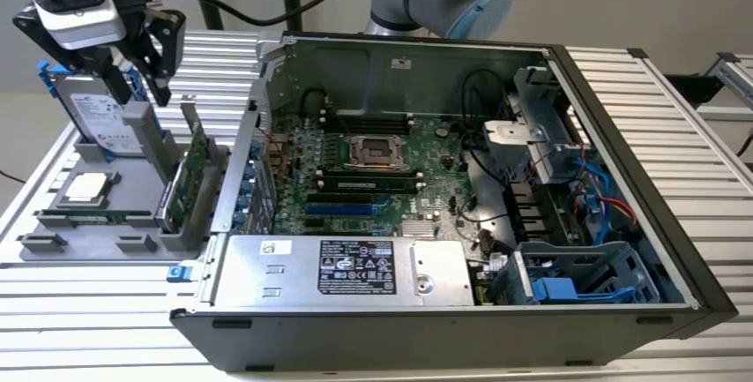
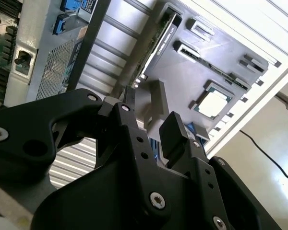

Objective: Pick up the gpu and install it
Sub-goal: 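Pick up the gpu and move the gpu toward the slot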

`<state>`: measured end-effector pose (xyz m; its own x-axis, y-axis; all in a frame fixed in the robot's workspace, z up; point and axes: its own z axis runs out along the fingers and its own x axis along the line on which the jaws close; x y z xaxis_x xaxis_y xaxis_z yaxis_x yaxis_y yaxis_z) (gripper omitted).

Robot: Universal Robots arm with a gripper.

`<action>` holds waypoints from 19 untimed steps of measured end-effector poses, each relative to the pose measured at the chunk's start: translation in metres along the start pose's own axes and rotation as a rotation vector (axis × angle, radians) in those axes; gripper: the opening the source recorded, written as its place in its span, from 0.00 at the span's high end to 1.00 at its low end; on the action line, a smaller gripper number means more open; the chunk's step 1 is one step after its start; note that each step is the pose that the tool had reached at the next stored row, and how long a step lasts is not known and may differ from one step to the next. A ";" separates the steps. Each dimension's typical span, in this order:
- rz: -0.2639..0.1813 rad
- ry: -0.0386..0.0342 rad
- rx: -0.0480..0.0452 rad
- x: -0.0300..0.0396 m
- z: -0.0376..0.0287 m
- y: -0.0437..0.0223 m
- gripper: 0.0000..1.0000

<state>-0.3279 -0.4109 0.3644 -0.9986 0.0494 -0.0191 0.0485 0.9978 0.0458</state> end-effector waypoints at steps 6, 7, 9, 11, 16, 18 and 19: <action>0.000 0.0001 0.0023 0.0001 0.0029 -0.0002 0.00; 0.000 0.0001 0.0026 0.0001 0.0035 -0.0002 0.00; 0.000 0.0000 0.0031 0.0001 0.0046 -0.0002 0.00; 0.000 0.0001 0.0038 0.0001 0.0056 -0.0003 0.00; 0.000 0.0000 0.0047 0.0002 0.0084 -0.0004 0.00; 0.000 -0.0001 0.0051 0.0002 0.0094 -0.0005 0.00; 0.000 -0.0001 0.0053 0.0002 0.0100 -0.0005 0.00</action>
<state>-0.3280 -0.4109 0.3544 -0.9986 0.0493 -0.0192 0.0485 0.9980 0.0406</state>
